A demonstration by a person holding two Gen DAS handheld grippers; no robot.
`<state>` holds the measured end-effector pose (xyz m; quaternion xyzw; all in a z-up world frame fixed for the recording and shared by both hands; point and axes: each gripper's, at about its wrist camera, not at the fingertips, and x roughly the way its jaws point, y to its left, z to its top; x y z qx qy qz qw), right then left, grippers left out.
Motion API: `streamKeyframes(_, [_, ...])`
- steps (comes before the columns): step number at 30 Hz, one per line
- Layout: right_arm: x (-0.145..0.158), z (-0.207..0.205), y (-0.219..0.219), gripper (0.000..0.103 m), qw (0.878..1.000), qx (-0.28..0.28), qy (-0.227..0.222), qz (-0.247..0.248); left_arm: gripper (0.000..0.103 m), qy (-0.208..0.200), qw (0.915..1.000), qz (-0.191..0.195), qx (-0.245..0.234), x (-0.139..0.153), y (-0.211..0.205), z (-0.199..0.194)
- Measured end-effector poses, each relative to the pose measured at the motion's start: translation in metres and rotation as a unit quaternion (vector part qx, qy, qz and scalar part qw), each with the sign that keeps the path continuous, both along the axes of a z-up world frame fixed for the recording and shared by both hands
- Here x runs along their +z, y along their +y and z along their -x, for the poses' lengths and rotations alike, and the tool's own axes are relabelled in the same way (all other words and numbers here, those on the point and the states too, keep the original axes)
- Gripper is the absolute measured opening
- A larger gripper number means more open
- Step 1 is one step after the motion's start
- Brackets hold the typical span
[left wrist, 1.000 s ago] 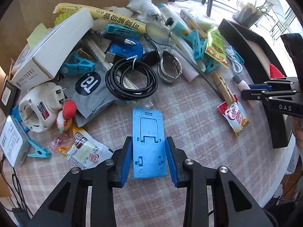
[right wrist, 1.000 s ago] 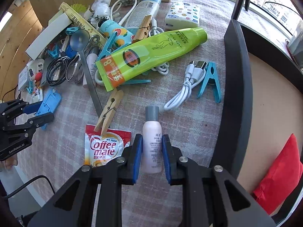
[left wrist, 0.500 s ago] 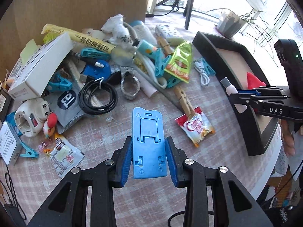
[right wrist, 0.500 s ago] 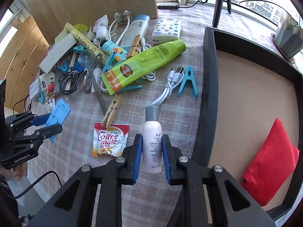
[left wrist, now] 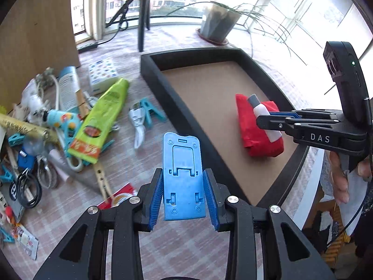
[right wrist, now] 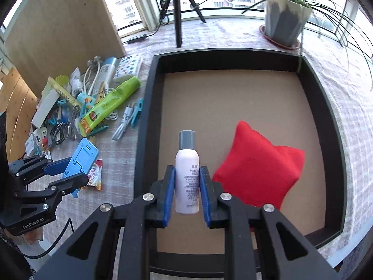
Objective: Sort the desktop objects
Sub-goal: 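Carry the phone stand into the tray and release while the right gripper releases the bottle there, then move both grippers back over the pile of items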
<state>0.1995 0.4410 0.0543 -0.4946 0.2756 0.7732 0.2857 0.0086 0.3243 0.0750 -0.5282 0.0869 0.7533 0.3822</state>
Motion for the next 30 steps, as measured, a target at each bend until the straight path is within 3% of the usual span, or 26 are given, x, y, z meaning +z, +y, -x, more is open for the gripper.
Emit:
streamKeyframes(8, [-0.005,-0.063,0.032,0.021,0.997,-0.076,-0.013,-0.004,0.032,0.005,0.9982,0.000,-0.059,0.004,0.066,-0.023])
streamKeyframes(17, [-0.012,-0.090,0.045,0.021,0.994,-0.106,-0.023,0.000,0.033,0.003,0.9970,0.016,-0.075,0.000,0.089,-0.037])
streamKeyframes(18, [-0.012,-0.090,0.045,0.021,0.994,-0.106,-0.022,0.000,0.035,0.002,0.9970,0.017,-0.076,0.000,0.091,-0.038])
streamKeyframes(19, [-0.012,-0.088,0.044,0.021,0.995,-0.102,-0.017,-0.001,0.045,0.001,0.9969,0.020,-0.075,0.000,0.091,-0.038])
streamKeyframes(20, [-0.011,-0.086,0.043,0.026,0.995,-0.098,-0.015,-0.001,0.057,0.002,0.9972,0.021,-0.072,0.000,0.091,-0.039])
streamKeyframes(22, [-0.008,-0.081,0.039,0.043,0.995,-0.093,-0.015,-0.009,0.060,0.006,0.9978,0.013,-0.065,0.004,0.087,-0.038])
streamKeyframes(23, [-0.006,-0.079,0.038,0.047,0.996,-0.091,-0.010,-0.015,0.060,0.006,0.9979,0.012,-0.063,0.005,0.085,-0.038])
streamKeyframes(30, [0.000,-0.056,0.027,0.047,0.998,-0.062,0.000,-0.015,0.060,0.013,0.9992,0.013,-0.037,0.010,0.066,-0.029])
